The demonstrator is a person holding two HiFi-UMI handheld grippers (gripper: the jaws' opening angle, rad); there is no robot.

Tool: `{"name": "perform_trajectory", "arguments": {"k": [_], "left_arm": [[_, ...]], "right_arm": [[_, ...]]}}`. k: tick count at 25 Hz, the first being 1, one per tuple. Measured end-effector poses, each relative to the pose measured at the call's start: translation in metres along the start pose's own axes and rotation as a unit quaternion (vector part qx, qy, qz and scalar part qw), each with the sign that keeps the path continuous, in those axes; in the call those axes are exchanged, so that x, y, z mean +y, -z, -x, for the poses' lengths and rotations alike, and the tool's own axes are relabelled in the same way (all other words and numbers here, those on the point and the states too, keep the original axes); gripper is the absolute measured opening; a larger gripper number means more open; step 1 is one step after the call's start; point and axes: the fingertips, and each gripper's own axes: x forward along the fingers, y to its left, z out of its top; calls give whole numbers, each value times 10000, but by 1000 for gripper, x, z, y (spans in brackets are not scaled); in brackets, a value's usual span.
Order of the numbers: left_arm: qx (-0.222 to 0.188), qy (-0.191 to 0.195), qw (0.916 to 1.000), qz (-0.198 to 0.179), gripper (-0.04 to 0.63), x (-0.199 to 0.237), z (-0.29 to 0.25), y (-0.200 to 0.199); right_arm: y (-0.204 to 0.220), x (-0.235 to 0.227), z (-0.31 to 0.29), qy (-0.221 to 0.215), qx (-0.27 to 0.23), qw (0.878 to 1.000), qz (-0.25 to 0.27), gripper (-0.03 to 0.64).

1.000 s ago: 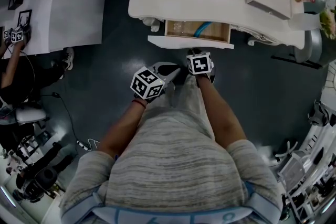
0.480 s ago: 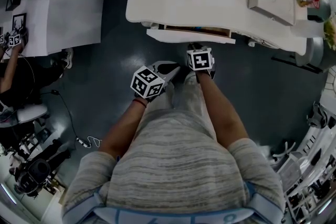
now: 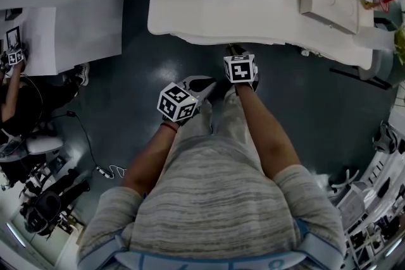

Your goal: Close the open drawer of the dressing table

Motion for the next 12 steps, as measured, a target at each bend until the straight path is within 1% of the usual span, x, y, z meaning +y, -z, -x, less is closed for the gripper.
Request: {"name": "perform_trajectory", "arguments": {"k": [6, 12], "left_arm": [[17, -2, 10000, 79, 17, 5, -7, -1], [-25, -10, 9999, 146, 17, 11, -9, -5]], "right_arm": [[-17, -9, -8, 84, -156, 9998, -58, 58], [-24, -10, -12, 86, -165, 9998, -67, 58]]}}
